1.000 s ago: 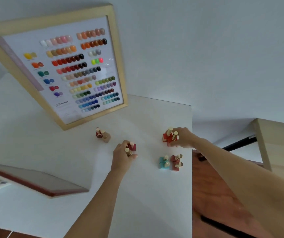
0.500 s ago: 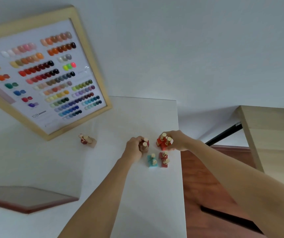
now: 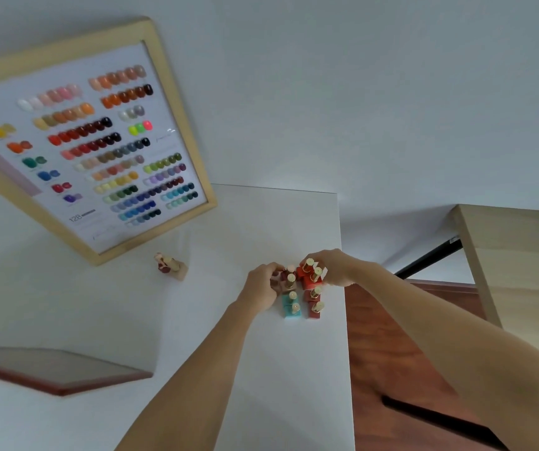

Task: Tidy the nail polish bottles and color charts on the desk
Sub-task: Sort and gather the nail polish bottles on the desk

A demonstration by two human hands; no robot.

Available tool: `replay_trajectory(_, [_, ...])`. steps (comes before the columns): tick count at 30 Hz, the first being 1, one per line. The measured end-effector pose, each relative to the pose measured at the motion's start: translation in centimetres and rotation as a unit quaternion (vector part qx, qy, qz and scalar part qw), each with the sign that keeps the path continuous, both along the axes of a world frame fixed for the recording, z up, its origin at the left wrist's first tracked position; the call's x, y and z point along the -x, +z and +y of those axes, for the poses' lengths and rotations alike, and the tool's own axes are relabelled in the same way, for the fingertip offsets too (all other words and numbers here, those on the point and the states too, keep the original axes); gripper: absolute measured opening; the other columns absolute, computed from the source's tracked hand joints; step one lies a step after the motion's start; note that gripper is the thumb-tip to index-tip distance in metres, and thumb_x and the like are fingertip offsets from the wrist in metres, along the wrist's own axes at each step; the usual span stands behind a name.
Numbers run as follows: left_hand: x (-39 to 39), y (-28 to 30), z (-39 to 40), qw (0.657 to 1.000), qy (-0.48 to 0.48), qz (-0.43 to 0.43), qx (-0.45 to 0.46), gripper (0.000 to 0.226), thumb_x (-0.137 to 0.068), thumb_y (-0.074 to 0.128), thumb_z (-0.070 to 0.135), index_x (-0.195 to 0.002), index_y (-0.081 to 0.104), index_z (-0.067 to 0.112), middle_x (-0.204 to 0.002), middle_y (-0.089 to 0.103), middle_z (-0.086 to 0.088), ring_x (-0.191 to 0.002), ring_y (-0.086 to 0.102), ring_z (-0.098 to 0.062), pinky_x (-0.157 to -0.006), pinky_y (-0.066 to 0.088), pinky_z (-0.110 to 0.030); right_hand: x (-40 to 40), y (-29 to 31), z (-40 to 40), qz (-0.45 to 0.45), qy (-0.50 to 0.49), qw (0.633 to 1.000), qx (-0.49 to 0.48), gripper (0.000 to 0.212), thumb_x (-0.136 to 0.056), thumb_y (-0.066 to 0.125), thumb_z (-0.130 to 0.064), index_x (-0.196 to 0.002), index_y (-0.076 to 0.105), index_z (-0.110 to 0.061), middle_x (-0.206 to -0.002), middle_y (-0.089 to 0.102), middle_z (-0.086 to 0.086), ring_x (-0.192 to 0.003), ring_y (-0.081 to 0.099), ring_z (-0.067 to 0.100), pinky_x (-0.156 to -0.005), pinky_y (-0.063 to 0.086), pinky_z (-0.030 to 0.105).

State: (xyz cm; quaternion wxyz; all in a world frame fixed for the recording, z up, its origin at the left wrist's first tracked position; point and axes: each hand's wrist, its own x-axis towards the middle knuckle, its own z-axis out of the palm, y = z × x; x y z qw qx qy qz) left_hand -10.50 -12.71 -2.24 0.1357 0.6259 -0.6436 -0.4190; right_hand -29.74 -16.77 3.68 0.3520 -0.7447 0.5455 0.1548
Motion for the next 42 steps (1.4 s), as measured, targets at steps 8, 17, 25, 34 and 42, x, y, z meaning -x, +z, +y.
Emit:
replay_trajectory(8, [-6.5, 1.3, 4.0, 0.930, 0.316, 0.036, 0.183, 0.020, -0.085, 0.059, 0.001, -0.102, 0.063, 0.011, -0.100, 0.062, -0.006, -0.083, 0.062, -0.018, -0.072, 0.050, -0.023, -3.4, 3.5, -2.4, -0.073, -0.110, 0.979, 0.158, 0.044, -0.086, 0.046, 0.009, -0.122, 0.057, -0.015, -0.119, 0.061, 0.012, -0.106, 0.059, 0.024, -0.089, 0.048, 0.028])
replay_trajectory(17, [-14.4, 2.9, 2.9, 0.830, 0.515, 0.048, 0.210, 0.033, -0.092, 0.052, 0.004, -0.124, 0.051, 0.009, -0.123, 0.053, -0.015, -0.109, 0.057, -0.027, -0.094, 0.051, -0.037, -17.0, 3.4, -0.3, -0.195, 0.010, 0.969, 0.151, 0.022, -0.086, 0.064, -0.017, -0.108, 0.064, -0.013, -0.099, 0.069, 0.008, -0.087, 0.063, 0.018, -0.088, 0.050, 0.030])
replay_trajectory(25, [-16.5, 1.4, 1.4, 0.894, 0.396, 0.046, 0.207, 0.029, -0.093, 0.052, 0.006, -0.120, 0.061, 0.012, -0.121, 0.061, -0.010, -0.107, 0.062, -0.022, -0.091, 0.044, -0.020, -24.3, 1.6, 0.0, -0.224, 0.005, 0.966, 0.129, 0.032, -0.086, 0.063, -0.019, -0.118, 0.059, -0.015, -0.099, 0.067, 0.010, -0.088, 0.063, 0.022, -0.086, 0.050, 0.031])
replay_trajectory(34, [-16.9, 0.8, 2.4, 0.846, 0.473, 0.027, 0.246, 0.026, -0.091, 0.057, 0.008, -0.115, 0.063, 0.004, -0.113, 0.069, -0.013, -0.103, 0.065, -0.024, -0.093, 0.054, -0.034, -25.1, -0.7, 0.1, -0.197, 0.055, 0.967, 0.153, 0.014, -0.087, 0.061, -0.016, -0.099, 0.067, -0.013, -0.092, 0.061, 0.013, -0.080, 0.059, 0.028, -0.077, 0.051, 0.036])
replay_trajectory(42, [-14.6, 0.9, 4.5, 0.858, 0.437, 0.053, 0.264, 0.021, -0.090, 0.060, 0.014, -0.107, 0.066, 0.002, -0.100, 0.072, -0.014, -0.090, 0.068, -0.025, -0.080, 0.058, -0.036, -19.0, 0.9, 0.2, -0.130, 0.057, 0.977, 0.157, 0.017, -0.088, 0.059, -0.017, -0.103, 0.066, -0.013, -0.099, 0.067, 0.006, -0.088, 0.061, 0.022, -0.080, 0.051, 0.036])
